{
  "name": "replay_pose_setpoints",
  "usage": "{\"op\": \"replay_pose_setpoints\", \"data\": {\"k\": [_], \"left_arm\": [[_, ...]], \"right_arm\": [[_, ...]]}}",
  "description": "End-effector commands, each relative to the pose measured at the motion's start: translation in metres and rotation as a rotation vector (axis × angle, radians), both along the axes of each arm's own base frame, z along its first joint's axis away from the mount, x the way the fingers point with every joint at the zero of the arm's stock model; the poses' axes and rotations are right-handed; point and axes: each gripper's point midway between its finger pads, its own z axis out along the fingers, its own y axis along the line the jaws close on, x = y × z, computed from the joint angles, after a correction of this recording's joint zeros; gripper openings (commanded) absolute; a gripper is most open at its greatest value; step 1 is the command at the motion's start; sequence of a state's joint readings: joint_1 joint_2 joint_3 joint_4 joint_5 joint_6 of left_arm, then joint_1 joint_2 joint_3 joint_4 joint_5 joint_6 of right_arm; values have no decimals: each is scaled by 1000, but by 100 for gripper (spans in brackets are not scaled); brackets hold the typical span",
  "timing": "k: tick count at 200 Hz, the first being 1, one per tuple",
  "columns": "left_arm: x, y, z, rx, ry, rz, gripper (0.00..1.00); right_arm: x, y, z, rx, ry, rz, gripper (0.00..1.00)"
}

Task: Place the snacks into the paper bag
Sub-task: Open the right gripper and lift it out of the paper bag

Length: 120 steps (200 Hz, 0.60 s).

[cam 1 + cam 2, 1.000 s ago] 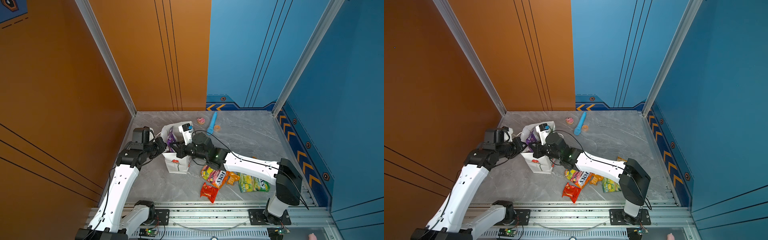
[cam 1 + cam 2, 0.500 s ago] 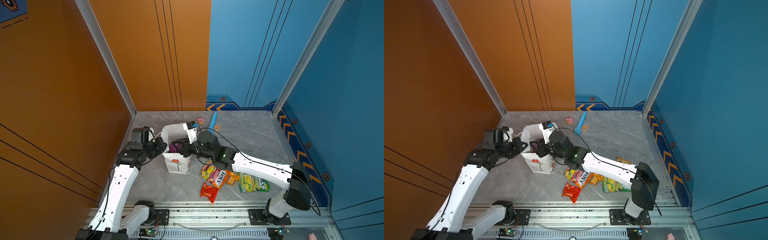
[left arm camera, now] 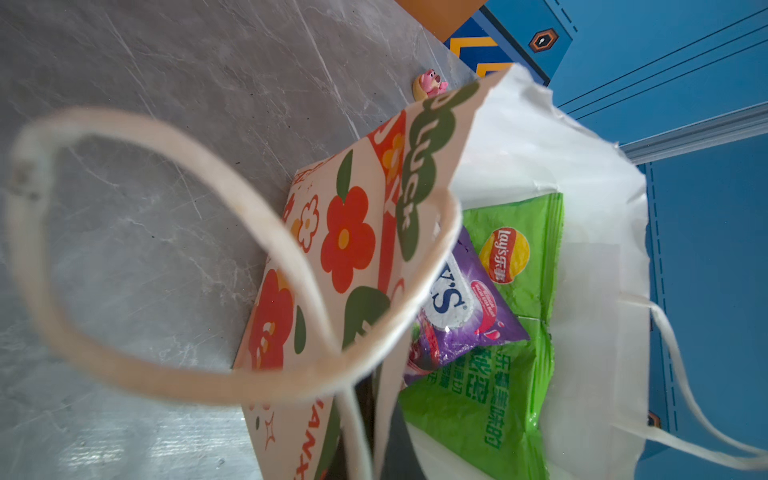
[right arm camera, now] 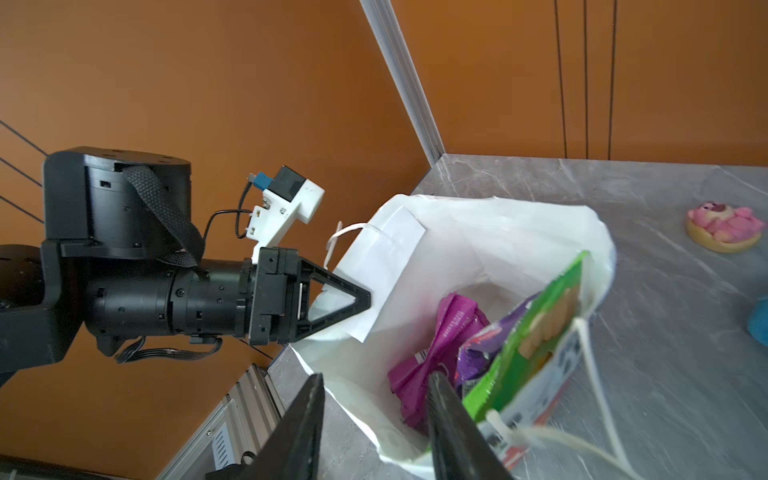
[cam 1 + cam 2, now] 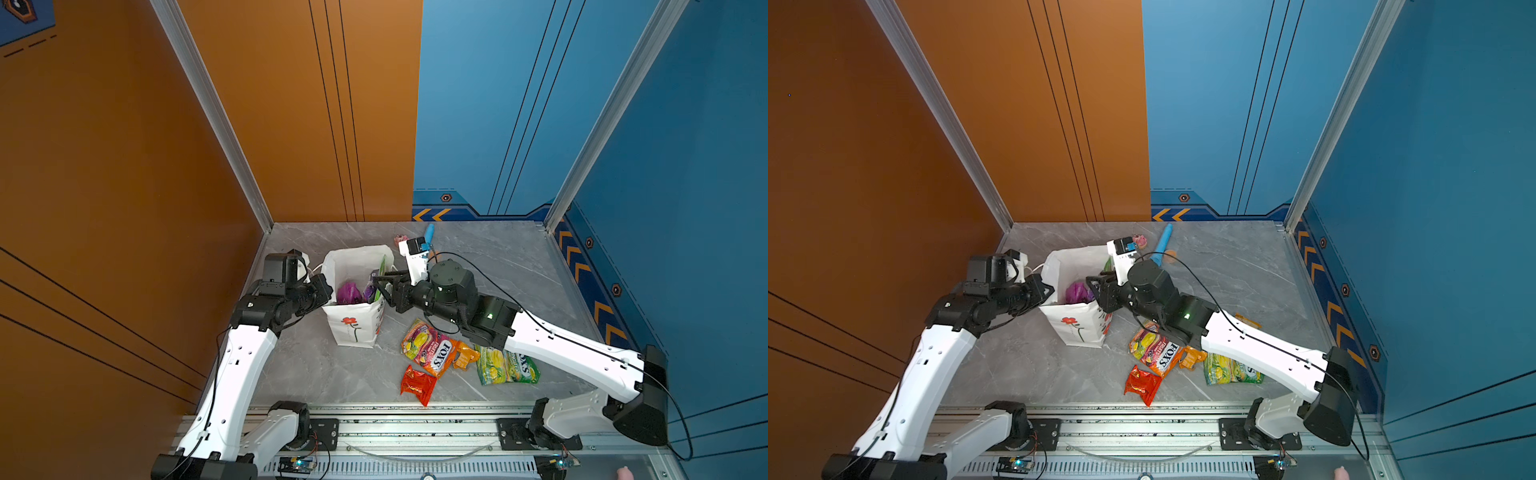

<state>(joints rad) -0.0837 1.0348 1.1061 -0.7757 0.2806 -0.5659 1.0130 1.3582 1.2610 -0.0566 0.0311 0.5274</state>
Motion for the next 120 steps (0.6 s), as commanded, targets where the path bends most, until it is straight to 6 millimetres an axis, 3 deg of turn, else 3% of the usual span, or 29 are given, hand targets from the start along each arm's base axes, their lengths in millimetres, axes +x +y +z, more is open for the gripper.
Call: {"op": "replay_pose_setpoints", "data": {"k": [1, 21, 45, 93, 120], "left_arm": [[8, 11, 29, 78, -103, 6, 0], [11, 13, 29, 104, -111, 2, 0], [14, 16, 27, 139, -111, -17, 0], [15, 22, 33, 207, -157, -41, 0], [12, 24, 31, 218, -193, -31, 0]], "right_arm": [[-4, -30, 0, -36, -1, -48, 49], [-12, -49, 4, 1, 11, -63, 54], [-15, -78, -11, 4, 43, -145, 56], [-9, -141, -74, 52, 196, -354, 63], [-10, -165, -121, 47, 321, -449, 63]]}}
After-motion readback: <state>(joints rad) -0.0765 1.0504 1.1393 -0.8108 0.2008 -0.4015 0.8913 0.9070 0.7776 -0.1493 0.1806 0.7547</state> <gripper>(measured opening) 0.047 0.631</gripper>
